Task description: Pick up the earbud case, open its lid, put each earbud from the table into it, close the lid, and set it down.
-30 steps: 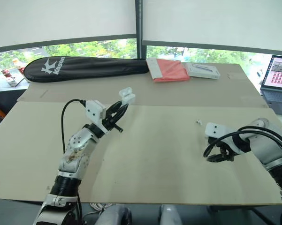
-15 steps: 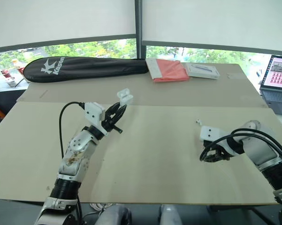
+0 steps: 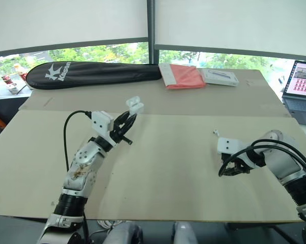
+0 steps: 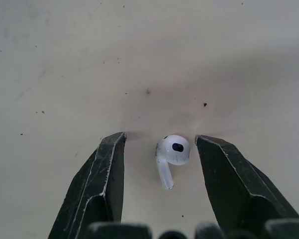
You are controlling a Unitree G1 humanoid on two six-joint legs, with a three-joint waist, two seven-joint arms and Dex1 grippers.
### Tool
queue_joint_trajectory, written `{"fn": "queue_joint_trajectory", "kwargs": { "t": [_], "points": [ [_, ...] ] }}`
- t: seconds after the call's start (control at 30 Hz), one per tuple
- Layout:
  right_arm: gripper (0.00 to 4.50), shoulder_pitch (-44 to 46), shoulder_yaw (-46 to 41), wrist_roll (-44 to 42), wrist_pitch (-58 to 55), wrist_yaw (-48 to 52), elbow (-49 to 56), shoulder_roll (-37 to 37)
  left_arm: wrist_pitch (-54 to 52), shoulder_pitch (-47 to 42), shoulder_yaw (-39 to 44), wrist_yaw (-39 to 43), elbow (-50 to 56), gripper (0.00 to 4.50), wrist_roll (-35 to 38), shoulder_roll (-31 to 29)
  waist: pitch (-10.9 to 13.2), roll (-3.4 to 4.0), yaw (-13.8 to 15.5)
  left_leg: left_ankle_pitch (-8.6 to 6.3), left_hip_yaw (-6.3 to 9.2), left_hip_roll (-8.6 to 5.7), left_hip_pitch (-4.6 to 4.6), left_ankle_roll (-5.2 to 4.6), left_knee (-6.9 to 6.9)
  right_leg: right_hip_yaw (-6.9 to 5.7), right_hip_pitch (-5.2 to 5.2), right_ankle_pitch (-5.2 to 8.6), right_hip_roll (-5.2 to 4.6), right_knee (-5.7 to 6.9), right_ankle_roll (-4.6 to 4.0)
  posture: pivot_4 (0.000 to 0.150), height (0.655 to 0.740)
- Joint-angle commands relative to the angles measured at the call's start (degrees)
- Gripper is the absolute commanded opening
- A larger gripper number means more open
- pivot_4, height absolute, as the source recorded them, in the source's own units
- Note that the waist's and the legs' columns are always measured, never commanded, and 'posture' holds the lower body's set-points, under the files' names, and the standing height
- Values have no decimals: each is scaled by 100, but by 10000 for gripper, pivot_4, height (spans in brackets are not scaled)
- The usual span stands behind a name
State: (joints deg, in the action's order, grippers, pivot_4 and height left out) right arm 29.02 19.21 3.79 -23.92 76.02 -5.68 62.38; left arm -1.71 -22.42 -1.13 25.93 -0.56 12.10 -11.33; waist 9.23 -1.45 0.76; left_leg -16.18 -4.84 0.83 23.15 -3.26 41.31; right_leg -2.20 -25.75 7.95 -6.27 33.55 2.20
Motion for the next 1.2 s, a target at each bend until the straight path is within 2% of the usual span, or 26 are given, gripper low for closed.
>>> {"fn": "queue_joint_trajectory", "kwargs": {
  "t": [0.03,0.07,0.17,0.43,0.5,0.57,0.67,0.77,0.83,1.0,1.13,1.2],
  "points": [
    [17454,40,-37,217,97,-90,-171,-19,43,-30,22,14,253,4628,27,-18,0,0,-4,0,0,0,-2,0,0,-1,4,0,0,-1,0,1500,7400],
    [15112,44,-42,221,107,-88,-186,-17,43,-30,22,15,255,4628,29,-19,0,0,-5,0,0,0,-4,-1,1,-1,6,0,0,-1,0,1500,7400],
    [4117,64,-50,245,163,-78,-251,-8,49,-55,28,17,227,4628,30,-19,0,0,-3,-2,0,1,-22,-2,-1,-1,26,0,0,-5,0,1500,7400],
    [3569,80,-177,175,135,-42,-142,-45,79,-142,23,50,129,4628,33,-10,0,0,-2,-8,5,3,-33,-11,-3,-10,53,-1,-5,-33,1,1500,7400],
    [3569,186,-360,-73,5,-8,6,-157,86,-157,11,65,117,4628,35,1,0,0,-5,-8,5,3,-33,-11,-2,-10,53,-1,-7,-35,1,1500,7400],
    [3569,480,-698,-557,-627,-29,260,-476,96,-181,1,102,83,4628,46,7,0,1,-28,-8,5,3,-33,-11,-2,-10,53,-1,-7,-35,1,1500,7400],
    [3569,1520,-1954,-1902,-2992,-908,677,-1814,104,-286,-61,199,-10,4628,67,51,2,3,-116,-3,0,7,-35,-2,-11,-8,42,-12,0,-34,-11,1500,7400],
    [3569,2156,-2998,-2491,-4148,-1992,908,-2957,143,-413,-99,278,-143,4628,59,102,2,10,-93,9,8,12,-27,19,-33,-11,18,-21,3,-16,-18,1500,7400],
    [3569,2572,-3756,-2710,-4622,-2956,1073,-3843,165,-518,-136,324,-232,4628,60,153,2,11,5,9,17,12,-21,23,-39,-26,4,-18,5,41,-20,1500,7400],
    [3569,2984,-4669,-3123,-4852,-4584,1639,-5437,213,-814,-153,409,-454,4628,77,260,0,17,52,32,8,-2,37,57,-24,-30,-45,-19,-2,47,-18,1500,7400],
    [3569,2649,-4523,-3182,-4262,-5360,2092,-6310,191,-1060,-170,440,-550,4628,116,414,0,17,6,15,8,-7,47,24,-13,-30,-46,-20,-2,46,-15,1500,7400],
    [3569,2460,-4365,-3162,-3970,-5565,2202,-6526,191,-1127,-175,463,-570,4628,114,456,0,17,-20,15,7,-7,38,23,-14,-31,-39,-19,0,47,-13,1500,7400]
  ]
}}
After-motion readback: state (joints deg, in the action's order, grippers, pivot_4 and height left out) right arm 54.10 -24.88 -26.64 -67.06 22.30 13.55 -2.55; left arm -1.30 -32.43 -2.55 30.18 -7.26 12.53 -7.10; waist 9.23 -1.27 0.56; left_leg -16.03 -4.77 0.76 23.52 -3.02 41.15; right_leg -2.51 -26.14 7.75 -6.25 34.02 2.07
